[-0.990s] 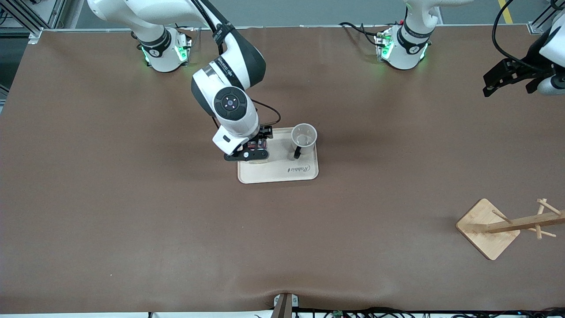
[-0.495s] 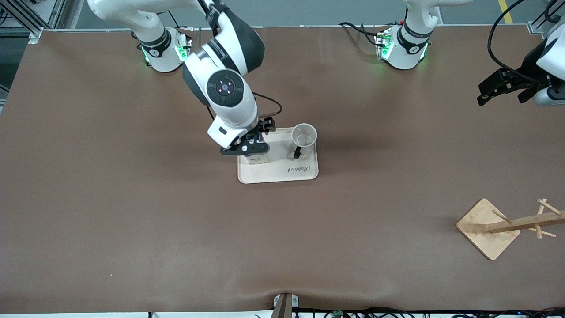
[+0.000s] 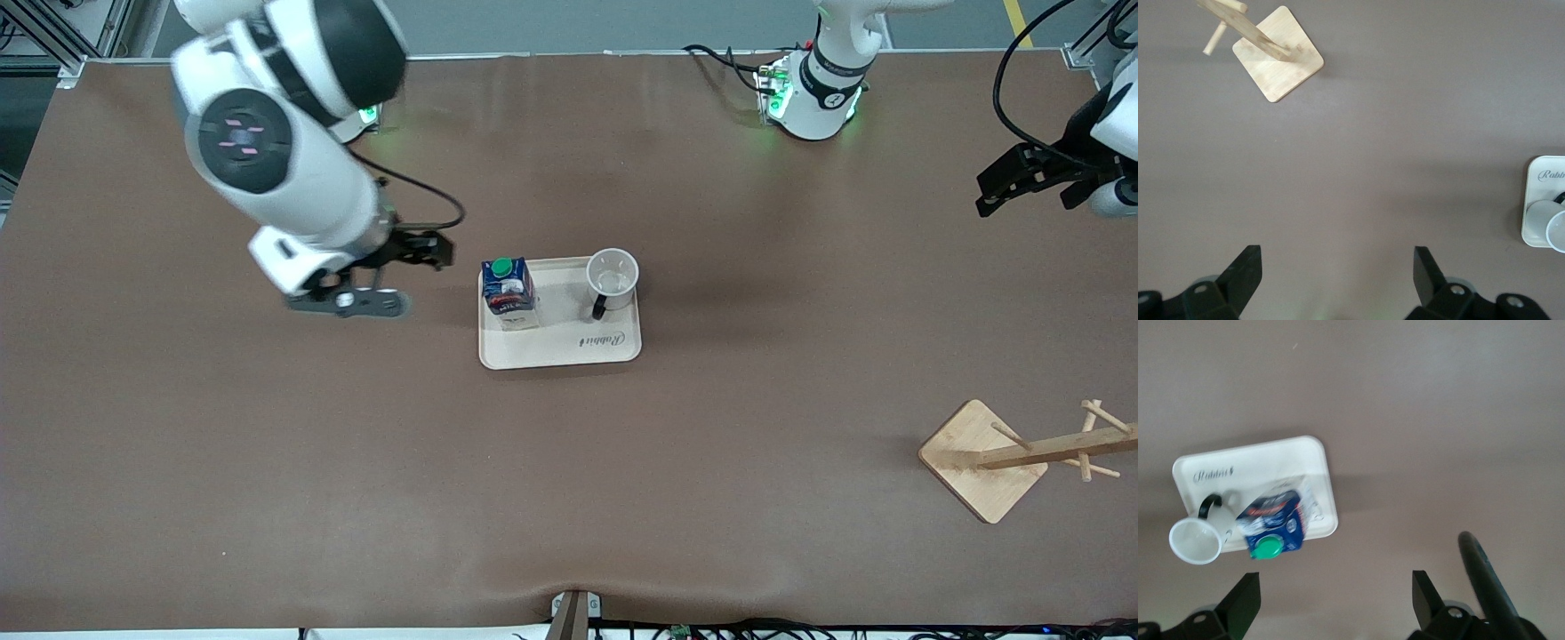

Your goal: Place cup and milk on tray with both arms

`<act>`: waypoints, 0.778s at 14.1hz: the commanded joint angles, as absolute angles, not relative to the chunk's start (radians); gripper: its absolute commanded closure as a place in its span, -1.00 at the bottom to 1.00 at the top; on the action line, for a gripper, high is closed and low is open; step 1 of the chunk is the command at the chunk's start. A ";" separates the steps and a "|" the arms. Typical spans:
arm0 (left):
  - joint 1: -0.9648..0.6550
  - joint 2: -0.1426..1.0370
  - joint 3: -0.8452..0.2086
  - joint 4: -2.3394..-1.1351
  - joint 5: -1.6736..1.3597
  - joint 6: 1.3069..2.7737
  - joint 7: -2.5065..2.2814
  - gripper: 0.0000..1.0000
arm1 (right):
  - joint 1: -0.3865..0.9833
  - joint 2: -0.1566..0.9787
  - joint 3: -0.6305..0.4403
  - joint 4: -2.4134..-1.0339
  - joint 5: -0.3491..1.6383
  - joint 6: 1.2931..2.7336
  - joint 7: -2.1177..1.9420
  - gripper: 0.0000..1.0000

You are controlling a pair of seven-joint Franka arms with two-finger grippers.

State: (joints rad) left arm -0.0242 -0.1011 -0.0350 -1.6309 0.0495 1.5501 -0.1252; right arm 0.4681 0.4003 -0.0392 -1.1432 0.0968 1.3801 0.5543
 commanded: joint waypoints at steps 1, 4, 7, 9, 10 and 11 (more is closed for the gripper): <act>-0.025 -0.115 -0.020 -1.629 0.067 1.554 -0.130 -1.00 | 0.428 0.297 -0.028 -1.210 0.011 1.355 0.539 -1.00; -0.008 -0.118 -0.017 -1.629 0.067 1.554 -0.129 -1.00 | 0.319 0.172 -0.026 -1.352 0.012 1.373 0.403 -1.00; -0.005 -0.129 -0.017 -1.629 0.067 1.551 -0.127 -1.00 | 0.212 0.030 -0.026 -1.562 0.014 1.501 0.212 -1.00; -0.006 -0.130 -0.017 -1.629 0.067 1.549 -0.127 -1.00 | 0.131 -0.017 -0.026 -1.644 0.015 1.577 0.027 -1.00; -0.006 -0.130 -0.018 -1.629 0.067 1.548 -0.129 -1.00 | 0.094 -0.017 -0.026 -1.643 0.020 1.572 -0.053 -1.00; -0.006 -0.130 -0.020 -1.629 0.066 1.548 -0.130 -1.00 | 0.074 -0.026 -0.026 -1.641 0.020 1.565 -0.092 -1.00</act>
State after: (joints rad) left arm -0.0054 -0.1154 -0.0159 -1.6248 0.0530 1.5500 -0.1254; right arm 0.1264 0.0318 -0.0455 -1.5769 0.0180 1.5428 0.0033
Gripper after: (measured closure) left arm 0.000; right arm 0.000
